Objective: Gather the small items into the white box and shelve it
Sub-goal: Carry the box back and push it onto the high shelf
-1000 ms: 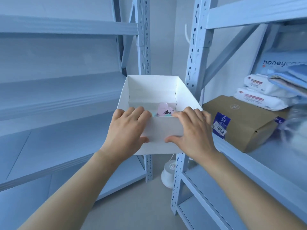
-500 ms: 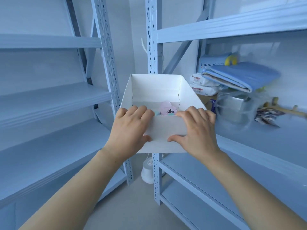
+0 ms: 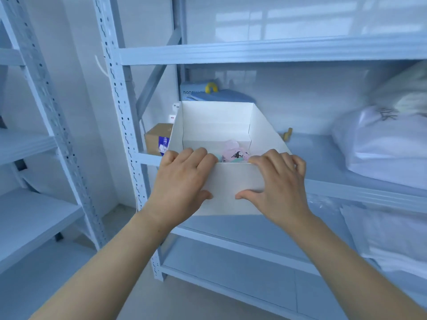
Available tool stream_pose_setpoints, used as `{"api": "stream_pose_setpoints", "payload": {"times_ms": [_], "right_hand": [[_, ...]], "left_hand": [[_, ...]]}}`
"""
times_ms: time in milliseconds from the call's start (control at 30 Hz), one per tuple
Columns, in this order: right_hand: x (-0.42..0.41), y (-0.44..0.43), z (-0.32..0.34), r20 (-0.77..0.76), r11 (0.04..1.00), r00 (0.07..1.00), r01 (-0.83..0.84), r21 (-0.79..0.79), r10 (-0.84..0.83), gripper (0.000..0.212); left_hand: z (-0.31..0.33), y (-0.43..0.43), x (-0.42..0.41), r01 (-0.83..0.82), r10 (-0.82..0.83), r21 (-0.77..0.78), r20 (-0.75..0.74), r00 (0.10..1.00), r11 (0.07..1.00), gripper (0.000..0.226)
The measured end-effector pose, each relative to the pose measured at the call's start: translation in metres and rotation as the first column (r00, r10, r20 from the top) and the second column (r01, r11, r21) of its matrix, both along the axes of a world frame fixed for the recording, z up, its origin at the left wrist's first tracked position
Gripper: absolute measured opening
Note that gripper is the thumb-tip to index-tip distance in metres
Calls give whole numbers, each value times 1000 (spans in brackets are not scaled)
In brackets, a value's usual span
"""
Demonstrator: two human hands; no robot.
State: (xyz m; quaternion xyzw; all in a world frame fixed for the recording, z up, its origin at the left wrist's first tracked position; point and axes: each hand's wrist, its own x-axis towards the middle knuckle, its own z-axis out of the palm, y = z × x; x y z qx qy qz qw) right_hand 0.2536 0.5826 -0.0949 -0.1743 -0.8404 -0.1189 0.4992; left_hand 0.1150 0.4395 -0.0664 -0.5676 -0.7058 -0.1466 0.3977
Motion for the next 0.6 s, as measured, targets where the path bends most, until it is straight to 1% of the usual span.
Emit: {"api": "stream_pose_setpoints", "payload": {"times_ms": [133,267,400,600], "right_hand": [[60,14,12,-26,995,995,98,12,-98,72],[113,33,30,-64,984,983,175,43,-172,72],[163,57,55,-93,971,971,229,76,-222,72],[228,91,93,-151,953,960,259,155,-236,74]], "left_hand": [[14,30,42,133,-132,27,-34,991,991,70],[33,63,84,228,-224,55,-65,972,972,71],[58,96,127,294,-284,96,-104,953,951,70],[89,138,185,356,-333,177,-144,932,918,69]]}}
